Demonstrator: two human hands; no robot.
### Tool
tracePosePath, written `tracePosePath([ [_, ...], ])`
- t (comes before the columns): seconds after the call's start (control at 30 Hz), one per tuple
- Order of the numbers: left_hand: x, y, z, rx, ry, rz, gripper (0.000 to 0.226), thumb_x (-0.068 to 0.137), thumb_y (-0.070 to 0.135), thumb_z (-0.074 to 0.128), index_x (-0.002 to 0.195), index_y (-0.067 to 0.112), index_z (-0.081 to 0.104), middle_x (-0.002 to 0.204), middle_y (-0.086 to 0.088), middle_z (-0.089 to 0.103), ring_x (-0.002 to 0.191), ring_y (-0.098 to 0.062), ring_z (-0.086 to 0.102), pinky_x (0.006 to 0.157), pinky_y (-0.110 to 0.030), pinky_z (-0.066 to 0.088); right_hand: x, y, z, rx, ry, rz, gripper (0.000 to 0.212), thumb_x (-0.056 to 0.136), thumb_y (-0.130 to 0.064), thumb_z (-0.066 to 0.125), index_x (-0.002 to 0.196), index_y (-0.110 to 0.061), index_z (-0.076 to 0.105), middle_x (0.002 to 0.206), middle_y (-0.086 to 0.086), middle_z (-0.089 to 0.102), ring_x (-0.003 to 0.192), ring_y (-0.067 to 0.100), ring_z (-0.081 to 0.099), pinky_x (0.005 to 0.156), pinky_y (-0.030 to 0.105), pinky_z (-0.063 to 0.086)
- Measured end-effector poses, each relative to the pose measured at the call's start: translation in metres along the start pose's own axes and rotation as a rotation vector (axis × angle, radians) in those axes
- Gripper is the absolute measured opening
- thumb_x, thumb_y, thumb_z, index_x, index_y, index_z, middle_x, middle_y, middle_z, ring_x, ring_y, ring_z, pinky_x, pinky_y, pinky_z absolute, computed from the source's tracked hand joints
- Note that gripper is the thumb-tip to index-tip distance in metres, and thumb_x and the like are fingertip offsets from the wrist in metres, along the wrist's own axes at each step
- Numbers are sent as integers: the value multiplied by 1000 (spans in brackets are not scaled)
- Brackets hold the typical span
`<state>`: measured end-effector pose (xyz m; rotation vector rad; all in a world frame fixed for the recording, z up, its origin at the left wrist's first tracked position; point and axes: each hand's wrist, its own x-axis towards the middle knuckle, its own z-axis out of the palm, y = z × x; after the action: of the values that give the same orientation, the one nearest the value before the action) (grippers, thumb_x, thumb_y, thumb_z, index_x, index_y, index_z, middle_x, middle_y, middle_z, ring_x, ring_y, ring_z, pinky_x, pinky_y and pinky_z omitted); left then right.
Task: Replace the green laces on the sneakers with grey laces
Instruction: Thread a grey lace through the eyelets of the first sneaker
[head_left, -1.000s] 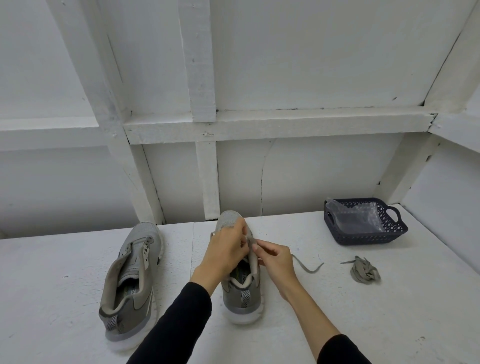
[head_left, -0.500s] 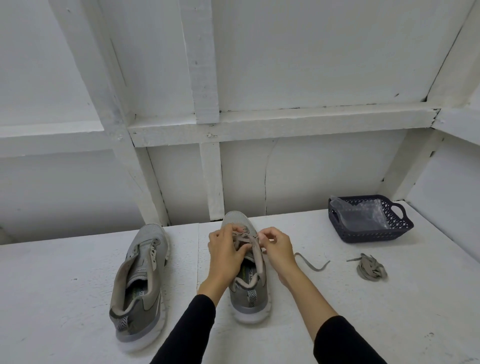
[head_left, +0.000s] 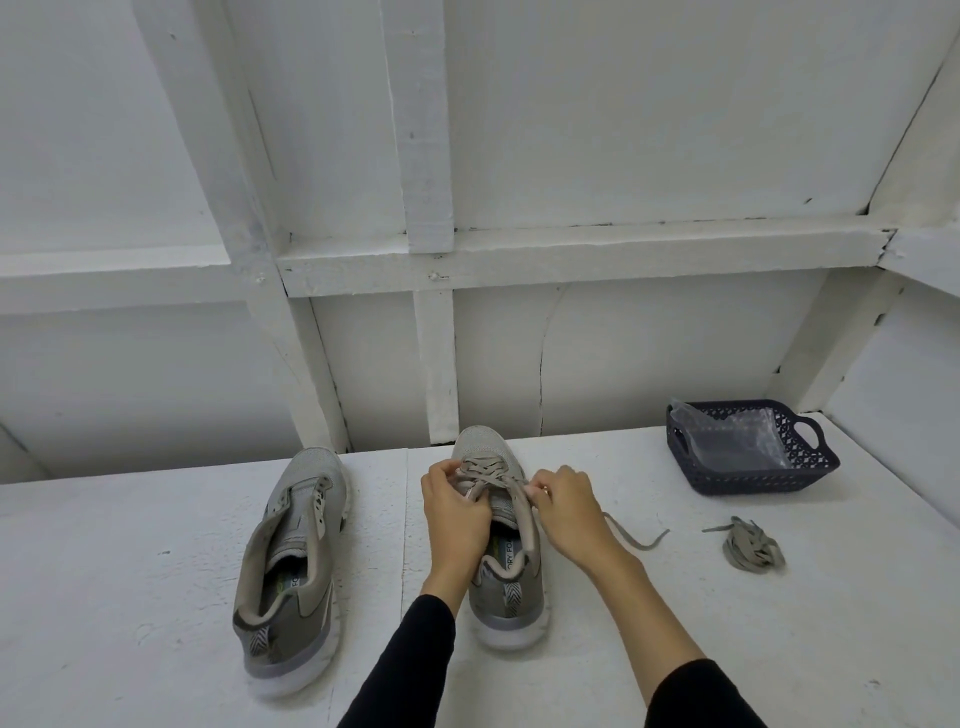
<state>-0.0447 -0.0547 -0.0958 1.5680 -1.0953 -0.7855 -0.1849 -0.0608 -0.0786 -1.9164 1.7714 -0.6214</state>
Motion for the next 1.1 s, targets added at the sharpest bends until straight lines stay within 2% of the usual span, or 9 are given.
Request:
tracePosePath([
  [0.13,-1,1,-2,-5,-1,45,41,85,-4,62,110,23,45,120,-1,47,93,6,53,74,-4,44,-4,-25,-28,530,110,11,32,99,-17,47,69,-20,56,87,-3,64,80,8,55,73,26,40],
  [0.27,-1,0,-2,-22,-20,70,40,86,-4,62,109,24,45,121,1,45,98,4,52,79,-9,43,-5,-46,-60,1210,180,-32,31,105,-20,36,77,-12,45,67,1,59,60,16,55,62,28,52],
  [0.37,2,-5,0,27,-2,61,39,85,3,65,109,27,46,117,5,43,109,-11,44,89,-20,38,-3,-40,-67,798,287,-1,30,104,-31,38,79,-15,42,63,-3,43,56,15,36,51,27,31],
  [0.47,4,-10,1,87,17,33,30,83,9,67,100,28,52,115,4,47,109,-16,43,86,-27,40,-8,-16,-52,98,77,54,24,98,-49,44,102,-26,50,80,-5,59,75,19,54,66,29,38],
  [0.53,4,-11,2,135,24,33,24,82,8,65,94,27,55,112,4,49,106,-16,44,77,-26,41,-12,-3,-36,-134,-97,57,27,94,-54,47,95,-31,59,90,-6,66,82,18,58,71,30,41],
  [0.7,7,-13,2,94,-9,95,34,83,-2,61,83,30,54,98,7,59,100,-18,56,79,-36,53,-15,-8,-38,356,-16,61,27,97,-26,54,71,-21,62,85,-7,54,82,12,51,67,17,37],
  [0.8,5,-8,2,55,-36,117,45,84,-10,57,89,34,48,96,6,59,98,-15,56,77,-22,50,-15,-12,-44,532,46,80,29,98,-21,54,70,-18,62,94,-4,55,88,3,50,70,10,35],
  [1.0,7,-10,2,78,-36,120,46,82,-12,57,88,34,54,98,8,57,100,-17,55,86,-39,53,-15,7,-26,423,69,184,28,96,-26,55,71,-18,65,67,-2,59,68,17,54,65,29,44],
  [1.1,7,-9,3,135,-29,149,40,82,-10,58,80,30,61,99,12,49,103,-17,52,87,-35,52,-16,10,-30,403,16,169,27,96,-27,56,74,-18,67,60,-4,49,57,11,42,53,21,33],
])
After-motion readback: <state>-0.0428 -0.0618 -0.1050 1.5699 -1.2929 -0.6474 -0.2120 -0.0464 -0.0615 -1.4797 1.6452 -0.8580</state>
